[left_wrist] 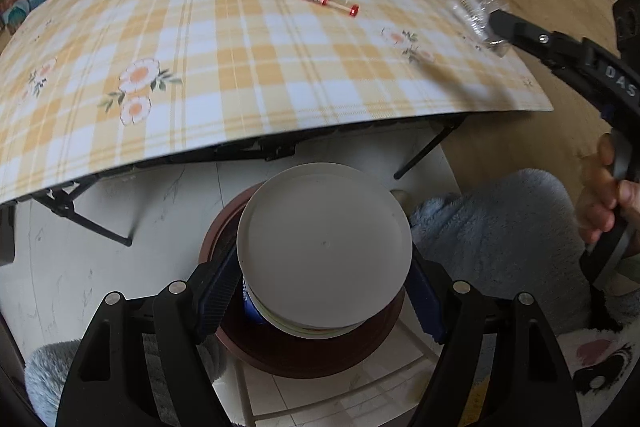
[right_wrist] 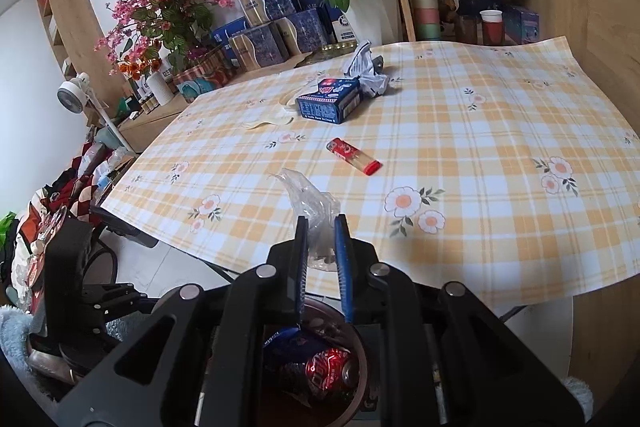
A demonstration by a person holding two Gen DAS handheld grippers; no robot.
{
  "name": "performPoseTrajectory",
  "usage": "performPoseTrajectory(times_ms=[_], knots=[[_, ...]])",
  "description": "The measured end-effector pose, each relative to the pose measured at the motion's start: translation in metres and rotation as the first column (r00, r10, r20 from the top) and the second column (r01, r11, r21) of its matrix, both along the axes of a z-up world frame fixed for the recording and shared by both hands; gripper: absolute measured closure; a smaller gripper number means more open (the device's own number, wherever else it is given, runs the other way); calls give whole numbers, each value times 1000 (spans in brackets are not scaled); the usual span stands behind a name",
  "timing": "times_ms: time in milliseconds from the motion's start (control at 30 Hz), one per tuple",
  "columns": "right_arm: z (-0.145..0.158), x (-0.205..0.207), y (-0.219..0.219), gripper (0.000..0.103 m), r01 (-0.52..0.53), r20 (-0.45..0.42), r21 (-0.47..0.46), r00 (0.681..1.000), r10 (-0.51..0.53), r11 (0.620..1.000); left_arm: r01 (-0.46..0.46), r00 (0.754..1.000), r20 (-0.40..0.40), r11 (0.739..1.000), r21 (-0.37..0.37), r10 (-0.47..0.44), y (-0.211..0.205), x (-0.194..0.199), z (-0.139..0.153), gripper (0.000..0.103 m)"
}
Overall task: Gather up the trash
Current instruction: 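Drop the yogurt cup into the bin with the left gripper while the right gripper carries the wrapper over it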
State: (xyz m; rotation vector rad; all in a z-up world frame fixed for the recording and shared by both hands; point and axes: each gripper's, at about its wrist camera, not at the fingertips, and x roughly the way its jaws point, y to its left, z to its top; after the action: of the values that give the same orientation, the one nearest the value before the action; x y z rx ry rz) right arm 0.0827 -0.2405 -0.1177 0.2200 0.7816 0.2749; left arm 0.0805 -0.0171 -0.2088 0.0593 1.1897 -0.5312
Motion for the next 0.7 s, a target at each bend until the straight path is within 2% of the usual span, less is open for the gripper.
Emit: performPoseTrajectory(times_ms=[167, 333, 433, 500, 700], knots=[[-3, 0, -2, 86, 0, -14, 1, 1000, 0, 1000, 21, 999, -25, 999, 32, -21, -6, -4, -9, 28], [-5, -1, 1, 86, -13, -22, -4, 1000, 13, 1000, 24, 999, -29, 999, 31, -24, -7, -3, -12, 28], [-6, -1, 4, 86, -21, -26, -7, 999, 21, 1000, 20, 1000, -22, 1000, 24, -19, -6, -2, -11, 23], [-7, 0, 5, 86, -25, -33, -8, 999, 24, 1000, 11, 1000, -12, 1000, 19, -11, -4, -1, -10, 19], [-14, 0, 12, 86, -46, -62, -10, 997, 45, 999, -59, 998, 12, 998, 4, 59, 9, 6, -5, 19]])
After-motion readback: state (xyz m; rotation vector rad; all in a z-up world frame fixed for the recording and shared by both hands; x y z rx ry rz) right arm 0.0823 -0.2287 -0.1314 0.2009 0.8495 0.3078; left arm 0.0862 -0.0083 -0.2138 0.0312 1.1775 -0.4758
